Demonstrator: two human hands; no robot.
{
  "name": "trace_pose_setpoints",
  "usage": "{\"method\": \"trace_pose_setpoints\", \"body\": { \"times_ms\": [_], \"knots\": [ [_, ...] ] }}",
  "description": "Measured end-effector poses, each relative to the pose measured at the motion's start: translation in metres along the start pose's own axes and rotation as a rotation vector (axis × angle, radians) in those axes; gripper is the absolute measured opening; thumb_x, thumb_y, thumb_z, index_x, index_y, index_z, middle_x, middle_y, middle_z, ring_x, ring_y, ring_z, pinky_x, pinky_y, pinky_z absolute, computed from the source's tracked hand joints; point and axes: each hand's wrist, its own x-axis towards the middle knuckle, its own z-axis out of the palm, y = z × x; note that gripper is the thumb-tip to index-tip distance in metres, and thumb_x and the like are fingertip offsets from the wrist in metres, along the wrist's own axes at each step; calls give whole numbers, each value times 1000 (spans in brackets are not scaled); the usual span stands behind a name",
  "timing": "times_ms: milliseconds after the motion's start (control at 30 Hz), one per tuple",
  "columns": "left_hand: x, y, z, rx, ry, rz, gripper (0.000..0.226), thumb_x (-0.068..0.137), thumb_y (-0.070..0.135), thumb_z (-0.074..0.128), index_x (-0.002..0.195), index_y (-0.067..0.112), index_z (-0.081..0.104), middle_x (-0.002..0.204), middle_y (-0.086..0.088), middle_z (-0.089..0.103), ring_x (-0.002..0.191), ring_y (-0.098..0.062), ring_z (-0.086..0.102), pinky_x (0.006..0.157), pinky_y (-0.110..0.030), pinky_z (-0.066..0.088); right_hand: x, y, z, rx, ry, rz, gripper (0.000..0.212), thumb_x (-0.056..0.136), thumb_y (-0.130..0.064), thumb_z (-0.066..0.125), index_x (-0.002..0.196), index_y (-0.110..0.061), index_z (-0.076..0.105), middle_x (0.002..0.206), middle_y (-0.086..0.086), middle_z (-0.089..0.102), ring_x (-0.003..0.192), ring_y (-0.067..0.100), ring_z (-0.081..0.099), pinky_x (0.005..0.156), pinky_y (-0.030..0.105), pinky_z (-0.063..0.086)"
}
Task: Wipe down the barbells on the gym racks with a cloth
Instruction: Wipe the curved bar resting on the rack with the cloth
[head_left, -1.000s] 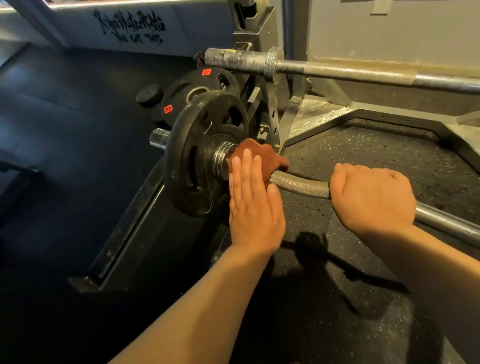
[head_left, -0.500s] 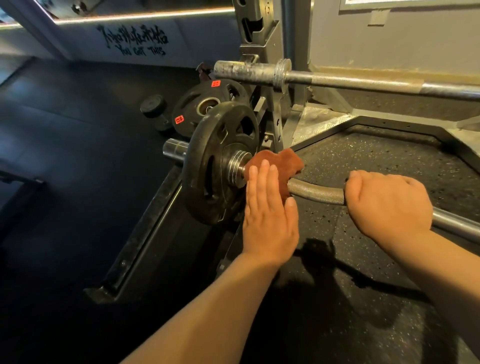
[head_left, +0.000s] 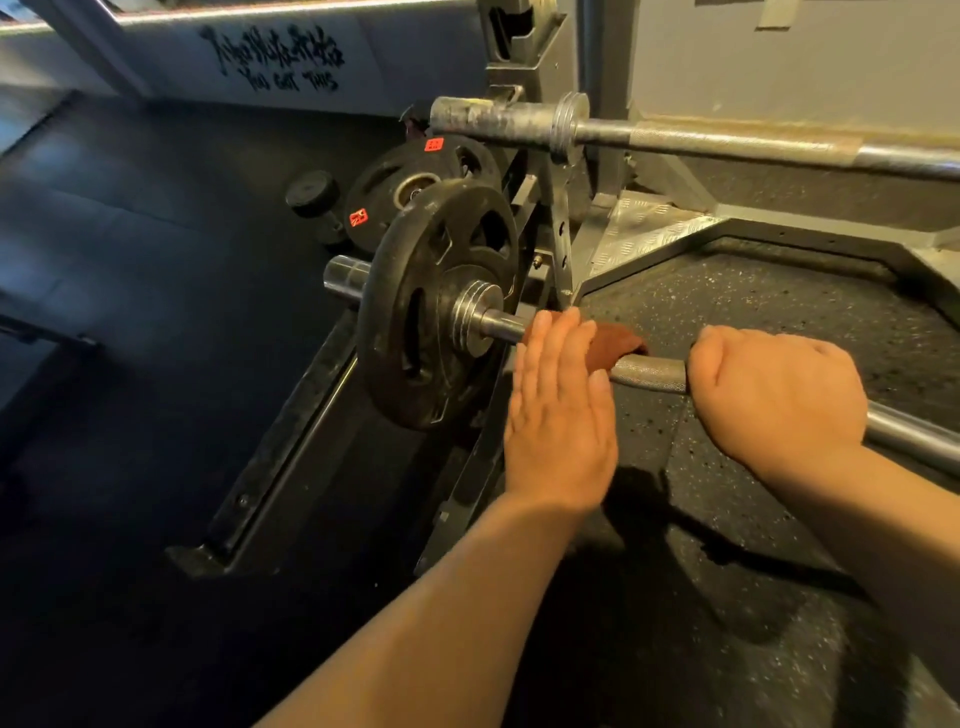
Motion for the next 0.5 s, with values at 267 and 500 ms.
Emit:
{"method": "trace_pose_setpoints", "body": {
  "times_ms": [267, 500],
  "knots": [
    [11, 20, 3, -138, 103, -279, 53, 110, 28, 23, 161, 26, 13, 169, 16, -2, 150, 2, -20, 123, -31, -6, 0, -3, 1, 7, -21, 16, 31, 100, -25, 29, 74, -22, 45, 61, -4, 42, 57, 26, 44, 65, 35, 26],
    [9, -1, -13, 33, 31, -81, 51, 108, 32, 17, 157, 22, 24, 167, 7, 17, 154, -3, -6, 128, -43, 1, 3, -4, 0, 33, -22, -8, 30, 101, -26, 31, 79, -21, 51, 65, -3, 48, 61, 28, 53, 64, 36, 33]
  ]
}}
